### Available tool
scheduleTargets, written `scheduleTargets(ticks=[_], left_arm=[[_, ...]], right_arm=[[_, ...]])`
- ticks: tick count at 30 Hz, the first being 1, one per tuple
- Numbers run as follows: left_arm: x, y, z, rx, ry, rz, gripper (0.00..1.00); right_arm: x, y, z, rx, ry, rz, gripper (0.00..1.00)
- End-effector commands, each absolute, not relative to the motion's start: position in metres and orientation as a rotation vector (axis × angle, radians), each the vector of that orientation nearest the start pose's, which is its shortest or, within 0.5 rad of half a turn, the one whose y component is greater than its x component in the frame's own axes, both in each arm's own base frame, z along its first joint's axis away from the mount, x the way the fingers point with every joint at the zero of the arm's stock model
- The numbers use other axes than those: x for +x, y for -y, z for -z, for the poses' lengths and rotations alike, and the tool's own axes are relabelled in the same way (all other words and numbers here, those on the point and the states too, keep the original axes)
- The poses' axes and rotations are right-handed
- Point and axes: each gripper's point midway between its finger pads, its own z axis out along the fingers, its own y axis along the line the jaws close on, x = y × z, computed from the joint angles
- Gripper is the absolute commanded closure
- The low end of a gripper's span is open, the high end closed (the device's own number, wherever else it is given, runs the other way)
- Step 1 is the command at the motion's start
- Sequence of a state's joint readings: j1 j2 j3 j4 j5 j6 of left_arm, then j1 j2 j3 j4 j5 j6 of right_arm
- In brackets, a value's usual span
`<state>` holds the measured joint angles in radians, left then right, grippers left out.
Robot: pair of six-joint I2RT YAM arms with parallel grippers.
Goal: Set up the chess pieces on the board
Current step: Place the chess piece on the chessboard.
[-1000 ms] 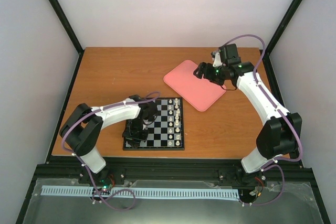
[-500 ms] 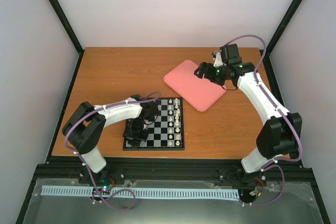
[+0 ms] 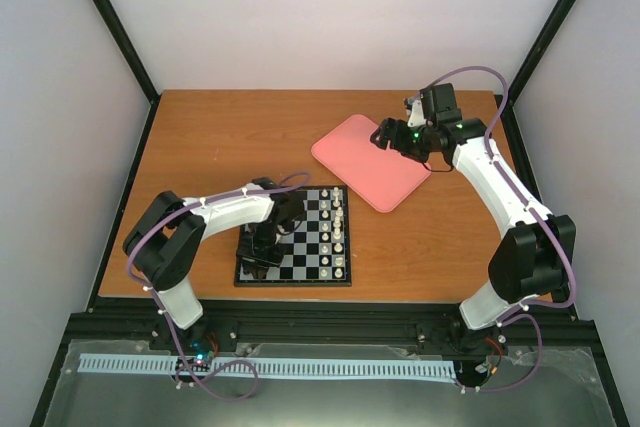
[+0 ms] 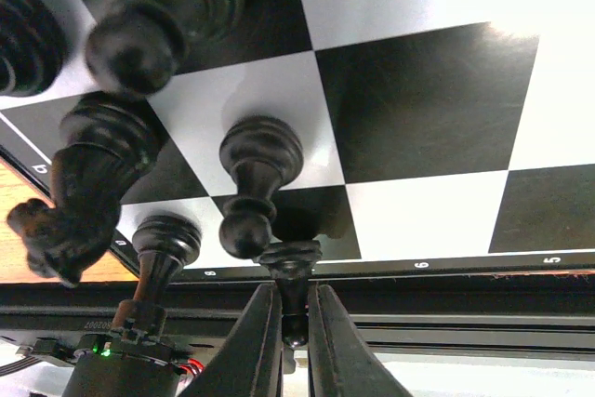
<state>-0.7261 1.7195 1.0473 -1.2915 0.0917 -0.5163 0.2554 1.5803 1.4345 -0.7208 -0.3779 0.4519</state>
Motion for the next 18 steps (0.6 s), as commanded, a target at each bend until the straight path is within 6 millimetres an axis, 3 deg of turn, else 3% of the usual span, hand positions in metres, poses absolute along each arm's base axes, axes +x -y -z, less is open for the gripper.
scheduleTargets(ticks=[1,18], left_arm=[[0.1409,0.143,-0.0401,0.393,-3.453,-0.294,0.99],[0.142,0.1418,-0.038,0.397,-3.44,-0.299,0.88]], right_arm=[[0.3967,-0.1664,-0.2262,0.056,-2.487,-0.77,0.0],[0.3956,-0.1672,-0.2229,0.058,-2.495,-0.778,0.0]])
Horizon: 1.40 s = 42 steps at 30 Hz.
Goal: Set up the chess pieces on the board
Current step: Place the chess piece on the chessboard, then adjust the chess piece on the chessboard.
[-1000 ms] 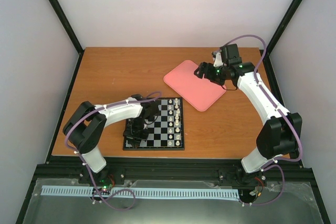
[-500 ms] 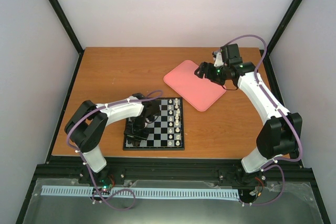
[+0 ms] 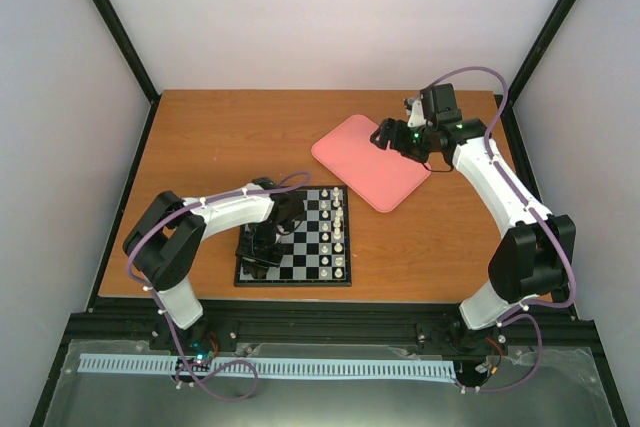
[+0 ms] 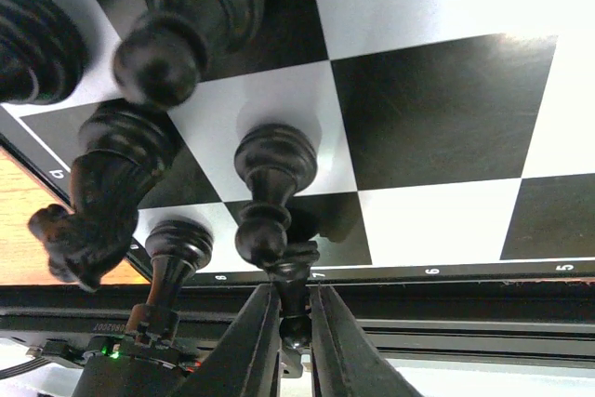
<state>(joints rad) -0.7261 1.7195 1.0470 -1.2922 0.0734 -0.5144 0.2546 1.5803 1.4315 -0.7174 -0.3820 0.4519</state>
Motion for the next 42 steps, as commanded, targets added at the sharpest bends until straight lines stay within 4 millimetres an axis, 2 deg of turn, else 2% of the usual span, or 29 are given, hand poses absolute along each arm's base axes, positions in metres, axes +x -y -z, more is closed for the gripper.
scheduleTargets(ticks=[1,16,24,36,39,42], left_arm=[[0.142,0.142,-0.038,0.397,-3.441,-0.3,0.87],[0.143,0.142,-0.047,0.402,-3.426,-0.294,0.82],[0.146,0.145,-0.063,0.399,-3.408,-0.253,0.82],[0.146,0.146,-0.096,0.414,-3.374,-0.194,0.8],[0.157,0.153,-0.118,0.396,-3.304,-0.136,0.78],[0.171,0.158,-0.142,0.374,-3.237,-0.099,0.67]], right_arm=[[0.396,-0.167,-0.223,0.058,-2.495,-0.778,0.0],[0.396,-0.169,-0.221,0.057,-2.495,-0.79,0.0],[0.396,-0.169,-0.221,0.06,-2.493,-0.796,0.0],[0.398,-0.17,-0.225,0.054,-2.485,-0.801,0.0],[0.396,-0.166,-0.226,0.057,-2.487,-0.767,0.0],[0.392,-0.162,-0.224,0.054,-2.498,-0.738,0.0]])
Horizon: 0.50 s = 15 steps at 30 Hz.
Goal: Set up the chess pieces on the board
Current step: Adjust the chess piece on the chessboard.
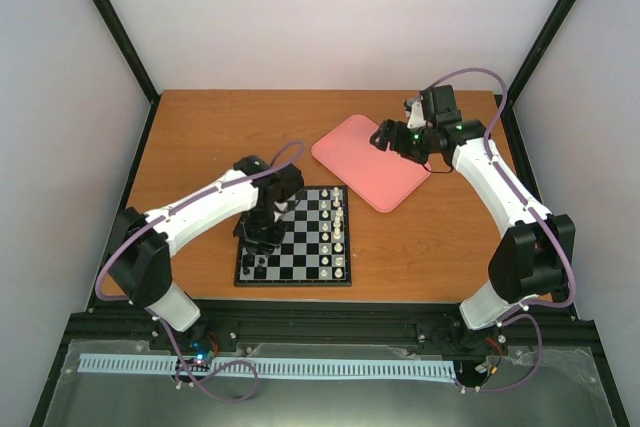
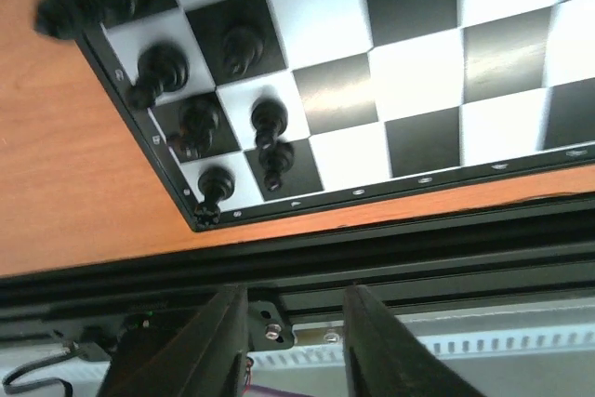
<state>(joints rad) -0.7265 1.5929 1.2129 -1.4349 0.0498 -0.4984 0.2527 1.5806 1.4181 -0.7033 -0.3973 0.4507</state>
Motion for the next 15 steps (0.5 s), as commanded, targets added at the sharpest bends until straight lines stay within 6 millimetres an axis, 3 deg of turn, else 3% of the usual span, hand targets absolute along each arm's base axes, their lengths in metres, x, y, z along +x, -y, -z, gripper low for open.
scheduleTargets(ticks=[1,8,12,13,15], left_arm=[[0.176,0.16,-0.151,0.352,-3.213,-0.064,0.6],[0.227,0.163,-0.212,0.182,-3.011,0.149,0.29],[0.256,0.156,-0.227,0.128,-2.933,0.181,0.12],[0.263,0.154,-0.229,0.103,-2.92,0.208,0.03],[0.279,0.146,-0.231,0.035,-2.885,0.296,0.0]], right_arm=[[0.39,-0.161,-0.224,0.049,-2.504,-0.732,0.0],[0.374,-0.161,-0.225,-0.007,-2.525,-0.706,0.0],[0.346,-0.186,-0.239,-0.202,-2.514,-0.734,0.0],[0.336,-0.195,-0.242,-0.27,-2.516,-0.753,0.0],[0.312,-0.215,-0.244,-0.402,-2.527,-0.81,0.0]])
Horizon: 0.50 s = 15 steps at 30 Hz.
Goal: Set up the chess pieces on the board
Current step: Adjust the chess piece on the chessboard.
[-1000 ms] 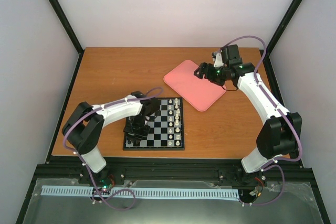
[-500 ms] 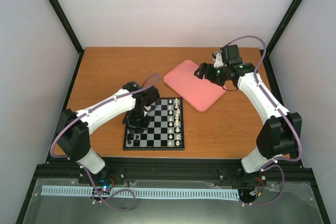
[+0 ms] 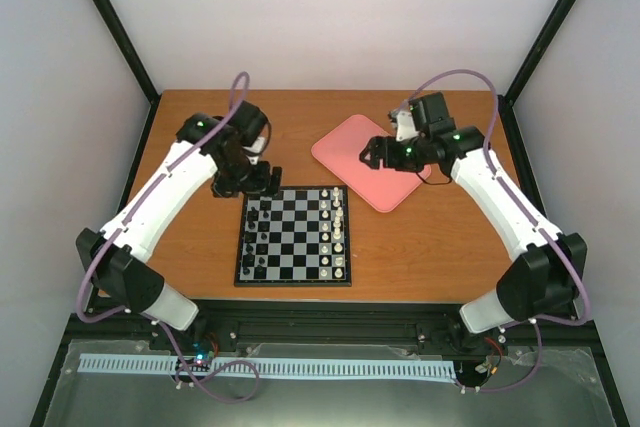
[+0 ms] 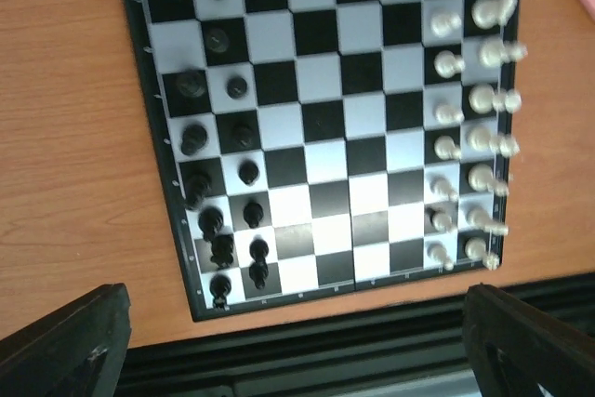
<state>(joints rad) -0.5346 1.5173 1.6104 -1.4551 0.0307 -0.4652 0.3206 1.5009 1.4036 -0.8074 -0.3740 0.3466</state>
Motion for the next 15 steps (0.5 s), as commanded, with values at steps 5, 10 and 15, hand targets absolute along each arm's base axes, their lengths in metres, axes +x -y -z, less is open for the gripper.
scheduleTargets(ticks=[5,10,15], left_arm=[[0.324,0.109,-0.24,-0.152,-2.771,0.396,0.0],[0.357,0.061,-0.247,-0.354,-2.658,0.359,0.0],[0.365,0.047,-0.24,-0.492,-2.571,0.417,0.0]], right_arm=[[0.267,-0.25,-0.24,-0.566,-2.561,-0.871,0.0],[0.219,-0.301,-0.231,-0.776,-2.572,-0.868,0.0],[0.185,-0.334,-0.203,-0.886,-2.62,-0.833,0.09]])
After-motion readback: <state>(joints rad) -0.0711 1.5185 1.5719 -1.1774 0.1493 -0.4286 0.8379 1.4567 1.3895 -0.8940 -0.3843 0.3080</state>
